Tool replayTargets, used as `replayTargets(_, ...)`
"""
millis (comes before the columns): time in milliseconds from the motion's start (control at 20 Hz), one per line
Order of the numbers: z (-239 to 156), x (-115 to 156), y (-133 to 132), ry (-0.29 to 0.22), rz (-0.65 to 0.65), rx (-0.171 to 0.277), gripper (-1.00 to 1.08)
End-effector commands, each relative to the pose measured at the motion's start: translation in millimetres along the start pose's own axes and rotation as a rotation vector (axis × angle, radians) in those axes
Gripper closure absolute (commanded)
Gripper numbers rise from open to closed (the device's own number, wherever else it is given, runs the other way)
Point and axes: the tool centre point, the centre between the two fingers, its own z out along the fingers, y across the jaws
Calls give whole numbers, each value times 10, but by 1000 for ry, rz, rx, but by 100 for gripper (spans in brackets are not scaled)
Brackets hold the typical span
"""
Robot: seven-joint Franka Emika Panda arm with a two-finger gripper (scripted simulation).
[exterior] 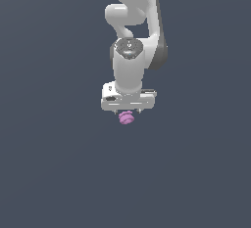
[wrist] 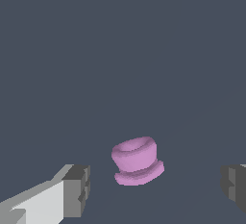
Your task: Pick up the object and move it to a goal position.
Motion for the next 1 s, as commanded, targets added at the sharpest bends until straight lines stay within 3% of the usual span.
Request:
replayTargets(0,0,0,0,0,0,0,-92)
replayTargets(450,-82,21,-70,6,35,33,-92)
replayTargets(950,-74,16,-71,6,48,33,-92)
